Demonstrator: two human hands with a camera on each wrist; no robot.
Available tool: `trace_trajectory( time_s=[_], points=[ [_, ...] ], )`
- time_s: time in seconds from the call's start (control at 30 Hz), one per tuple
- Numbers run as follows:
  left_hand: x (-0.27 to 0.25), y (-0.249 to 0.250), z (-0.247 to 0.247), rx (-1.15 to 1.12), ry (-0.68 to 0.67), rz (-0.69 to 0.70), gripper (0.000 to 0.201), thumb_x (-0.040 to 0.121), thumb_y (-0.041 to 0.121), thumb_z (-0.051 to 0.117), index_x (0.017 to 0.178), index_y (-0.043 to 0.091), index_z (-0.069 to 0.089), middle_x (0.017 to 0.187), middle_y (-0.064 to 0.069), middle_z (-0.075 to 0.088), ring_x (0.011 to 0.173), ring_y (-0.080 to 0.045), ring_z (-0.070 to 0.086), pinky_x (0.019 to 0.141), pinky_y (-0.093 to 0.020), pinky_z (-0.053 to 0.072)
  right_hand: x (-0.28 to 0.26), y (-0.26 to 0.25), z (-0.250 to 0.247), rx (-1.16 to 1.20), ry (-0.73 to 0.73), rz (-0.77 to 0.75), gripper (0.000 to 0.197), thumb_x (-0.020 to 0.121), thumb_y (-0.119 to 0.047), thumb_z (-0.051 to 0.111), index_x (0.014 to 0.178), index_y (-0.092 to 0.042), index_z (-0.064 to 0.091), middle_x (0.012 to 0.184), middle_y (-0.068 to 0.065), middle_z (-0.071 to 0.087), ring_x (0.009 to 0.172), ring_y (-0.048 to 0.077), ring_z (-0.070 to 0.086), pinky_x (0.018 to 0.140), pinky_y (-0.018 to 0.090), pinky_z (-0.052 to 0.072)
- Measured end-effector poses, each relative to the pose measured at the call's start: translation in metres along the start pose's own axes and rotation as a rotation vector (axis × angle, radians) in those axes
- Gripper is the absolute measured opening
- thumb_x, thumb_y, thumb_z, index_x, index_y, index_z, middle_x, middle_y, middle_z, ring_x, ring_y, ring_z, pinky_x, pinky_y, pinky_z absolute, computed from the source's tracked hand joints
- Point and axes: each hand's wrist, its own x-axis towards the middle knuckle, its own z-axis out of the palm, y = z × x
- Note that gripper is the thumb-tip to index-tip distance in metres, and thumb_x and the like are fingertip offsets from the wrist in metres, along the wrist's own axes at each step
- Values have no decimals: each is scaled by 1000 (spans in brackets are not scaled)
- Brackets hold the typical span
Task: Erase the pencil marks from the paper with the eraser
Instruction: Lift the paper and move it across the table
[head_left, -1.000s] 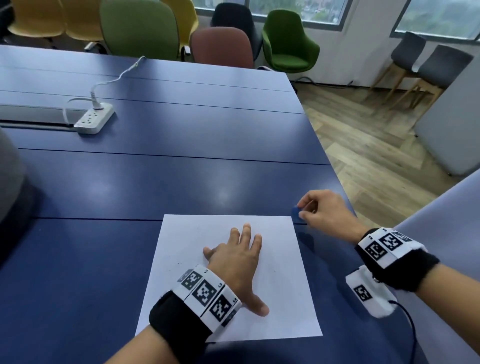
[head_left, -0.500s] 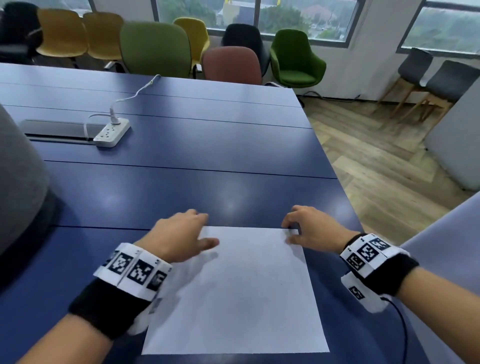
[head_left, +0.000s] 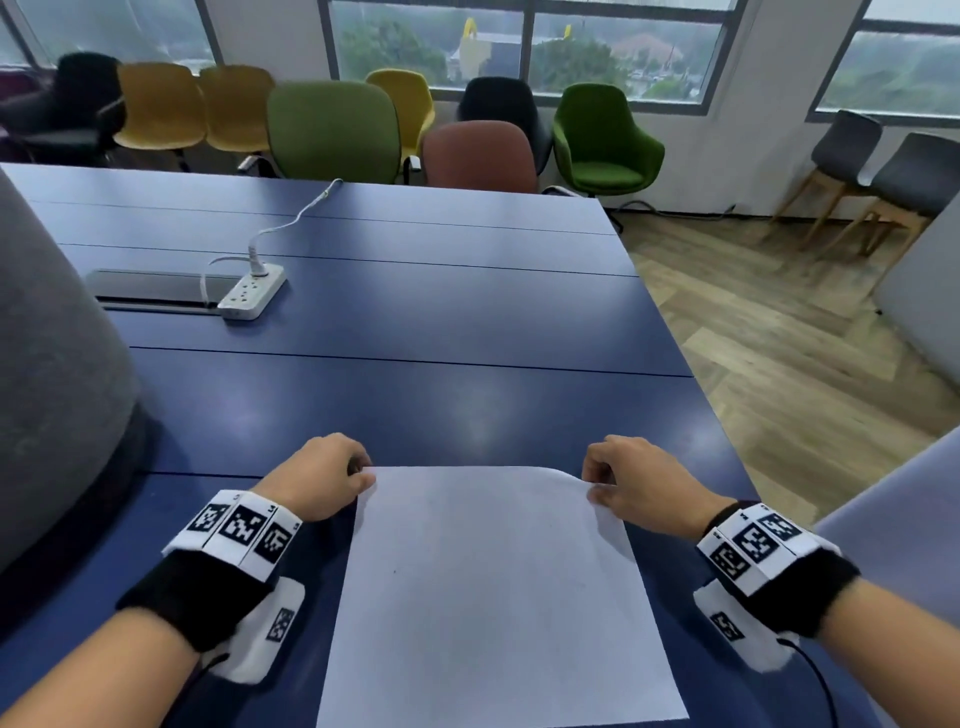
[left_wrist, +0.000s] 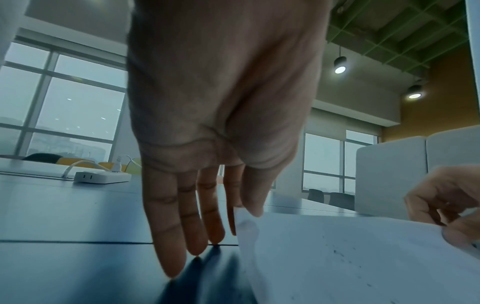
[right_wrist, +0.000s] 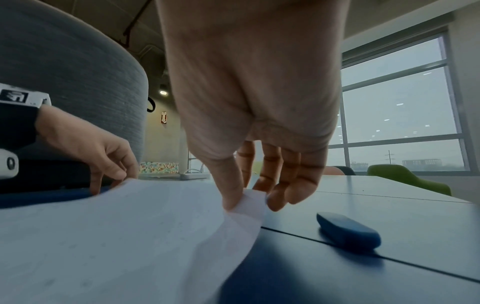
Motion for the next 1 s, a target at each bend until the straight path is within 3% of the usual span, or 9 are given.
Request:
trace_trajectory(
  time_s=[0.1,0.2,0.37,0.47,0.53,0.67,0.77,0.93,1.0],
  points=[
    [-1,-2,1,-99,51,-15,13,93,19,62,83,19,70,77,7,66,67,-10,64,60,-19,43,-2,-6,-2,68,72,17,2,85,-24,64,84,-25,62,89,-8,58,83,15,59,69,26,45],
    [-5,-3,1,-245,80,-38,16,90,9,64,77,15,72,67,0,68,45,-11,61,47,-20,46,-3,-9,-3,144,134,25,8,85,-20,64,80,-25,61,86,-7,61,79,15,60,72,31,51],
    [-12,-10,5,-478,136,-72,10,87,5,69,78,9,72,64,0,66,52,-15,61,51,-26,54,-10,-15,-4,281,247,31,16,85,-11,66,76,-22,59,72,-6,64,60,5,54,55,14,39],
    [-20,-13,7,-629,108,-97,14,88,3,69,75,-3,66,56,-2,63,49,-13,58,51,-28,53,-16,-20,-9,368,329,16,13,85,-7,66,77,-18,62,68,-8,62,59,1,55,56,9,41],
    [-26,-13,7,-696,127,-96,19,91,3,65,72,0,66,56,-3,64,47,-13,57,52,-30,52,-20,-22,-13,407,354,13,16,83,-5,66,84,-21,65,75,-10,65,65,0,58,59,8,43],
    [-38,-18,0,-787,262,-78,24,93,0,61,71,6,69,54,3,63,51,-21,56,62,-36,53,-27,-20,-17,606,359,110,43,72,8,70,101,-24,65,85,-8,70,72,1,66,66,17,57],
    [-48,-21,-2,-804,322,-39,18,92,0,63,77,4,72,66,-2,69,57,-19,64,69,-37,57,-33,-22,-20,792,310,195,29,73,14,70,90,-10,71,77,6,72,62,10,66,59,23,58],
    [-66,-18,-8,-815,455,39,19,88,-6,65,76,6,73,70,-4,72,62,-17,66,70,-32,60,-46,-30,-29,763,362,126,11,81,1,70,74,-7,68,70,13,69,64,29,65,66,39,58],
    [-72,-19,-13,-816,516,61,22,86,-5,67,76,13,75,73,-6,74,63,-19,69,73,-37,60,-51,-36,-34,684,423,67,16,82,-2,70,72,-12,64,67,12,64,59,26,56,60,34,49]
  ],
)
